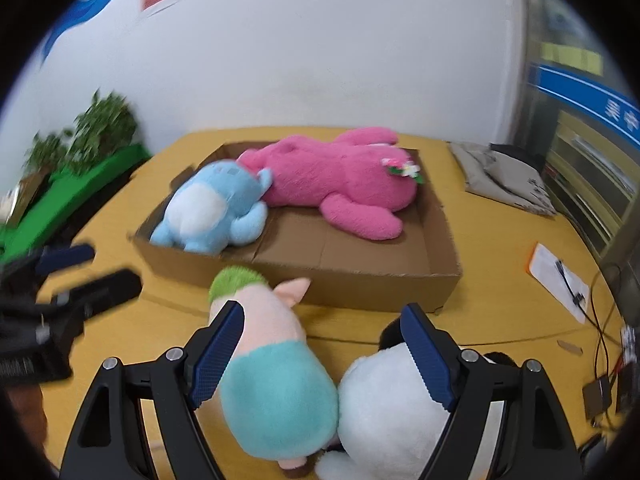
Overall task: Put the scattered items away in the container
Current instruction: 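Close the left gripper and right gripper on the pink-and-teal plush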
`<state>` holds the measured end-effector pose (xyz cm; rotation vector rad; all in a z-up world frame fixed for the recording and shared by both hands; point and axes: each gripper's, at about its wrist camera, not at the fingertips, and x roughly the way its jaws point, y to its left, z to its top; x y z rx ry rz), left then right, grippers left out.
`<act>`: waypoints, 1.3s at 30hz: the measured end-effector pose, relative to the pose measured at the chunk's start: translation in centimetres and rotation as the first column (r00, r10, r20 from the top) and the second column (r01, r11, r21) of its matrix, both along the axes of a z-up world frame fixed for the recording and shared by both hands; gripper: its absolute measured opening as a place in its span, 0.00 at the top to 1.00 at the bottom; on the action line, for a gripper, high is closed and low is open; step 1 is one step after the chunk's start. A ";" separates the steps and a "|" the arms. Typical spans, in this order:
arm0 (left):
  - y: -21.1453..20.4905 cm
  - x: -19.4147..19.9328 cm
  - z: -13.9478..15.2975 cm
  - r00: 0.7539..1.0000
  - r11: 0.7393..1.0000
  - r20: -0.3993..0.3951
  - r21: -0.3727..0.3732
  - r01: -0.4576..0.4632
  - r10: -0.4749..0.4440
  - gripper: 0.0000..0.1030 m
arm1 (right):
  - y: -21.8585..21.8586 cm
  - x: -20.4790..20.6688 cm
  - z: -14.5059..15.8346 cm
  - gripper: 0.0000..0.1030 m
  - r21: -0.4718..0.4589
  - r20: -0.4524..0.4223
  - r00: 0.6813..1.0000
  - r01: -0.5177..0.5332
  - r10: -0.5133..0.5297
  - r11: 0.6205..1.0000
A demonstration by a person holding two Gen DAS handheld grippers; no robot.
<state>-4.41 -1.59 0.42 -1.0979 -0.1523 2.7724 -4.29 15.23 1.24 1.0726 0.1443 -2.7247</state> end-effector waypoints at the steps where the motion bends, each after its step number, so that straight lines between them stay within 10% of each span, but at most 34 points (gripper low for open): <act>1: -0.2 -0.1 -0.4 1.000 1.000 0.008 0.007 -0.002 0.002 0.09 | -0.3 0.3 -0.9 0.22 0.018 0.011 0.999 -0.031 0.031 0.999; 8: -1.4 -1.4 -3.8 0.995 0.998 0.096 0.054 -0.036 0.031 0.09 | -1.7 -1.0 -7.7 0.23 -0.067 0.131 0.985 -0.101 0.109 0.993; 24: -1.2 -5.2 -8.8 0.976 0.984 0.203 0.175 0.044 -0.080 0.11 | -3.0 0.9 -8.9 0.24 -0.329 0.211 0.922 -0.246 0.325 0.912; 39: 1.1 -4.9 -4.0 0.978 0.975 0.085 0.128 0.180 -0.192 0.47 | -2.1 2.8 -8.5 0.41 -0.315 0.169 0.933 -0.255 0.318 0.914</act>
